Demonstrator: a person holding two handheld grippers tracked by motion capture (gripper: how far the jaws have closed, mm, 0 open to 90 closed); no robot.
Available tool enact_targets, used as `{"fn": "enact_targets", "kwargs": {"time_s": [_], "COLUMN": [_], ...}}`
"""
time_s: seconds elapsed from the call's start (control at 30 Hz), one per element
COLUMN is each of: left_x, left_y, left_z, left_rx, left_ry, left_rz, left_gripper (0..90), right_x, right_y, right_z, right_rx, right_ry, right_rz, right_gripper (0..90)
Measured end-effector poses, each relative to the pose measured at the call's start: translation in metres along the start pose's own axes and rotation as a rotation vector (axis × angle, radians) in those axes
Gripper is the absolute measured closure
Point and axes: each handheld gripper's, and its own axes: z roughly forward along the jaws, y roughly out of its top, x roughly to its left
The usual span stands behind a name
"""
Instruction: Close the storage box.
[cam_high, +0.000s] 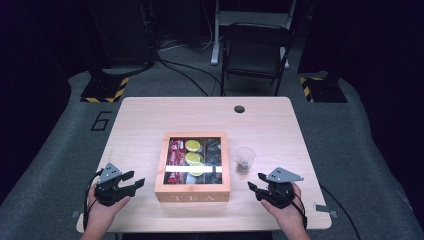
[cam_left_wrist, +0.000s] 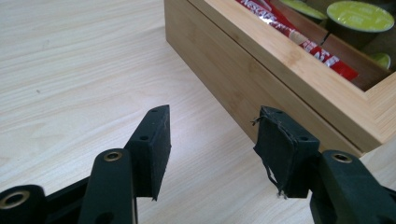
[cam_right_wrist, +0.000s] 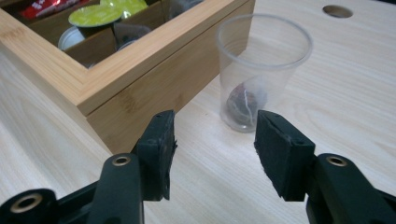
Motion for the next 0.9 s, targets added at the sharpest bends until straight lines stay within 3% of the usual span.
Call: {"fn": "enact_targets", "kwargs": {"time_s": [0.1,0.2,0.67,0.9], "left_x": [0.001,0.002,0.007,0.005], "left_y": [0.000,-0.001,-0.004,-0.004], "left_z": [0.001,0.003,0.013,0.018], "left_rx": [0.004,0.021,0.053,0.082], "left_ry": [0.003,0.027,0.023,0.010], "left_rz": [0.018,0.054,0.027,0.041], "left_gripper": [45.3,45.6,45.5,45.0], "right_x": [0.001,0.003,0.000,0.000], "right_y": [-0.002,-0.005,-0.010,-0.012], "right_z": [0.004,0.010,0.022,0.023], "right_rx": [0.012,0.051,0.122,0.134], "right_ry": [0.002,-0.007,-0.013,-0.022], "right_rz": [0.007,-0.042,-0.051,-0.036], "right_gripper": [49.1,49.7,49.7,49.6]}}
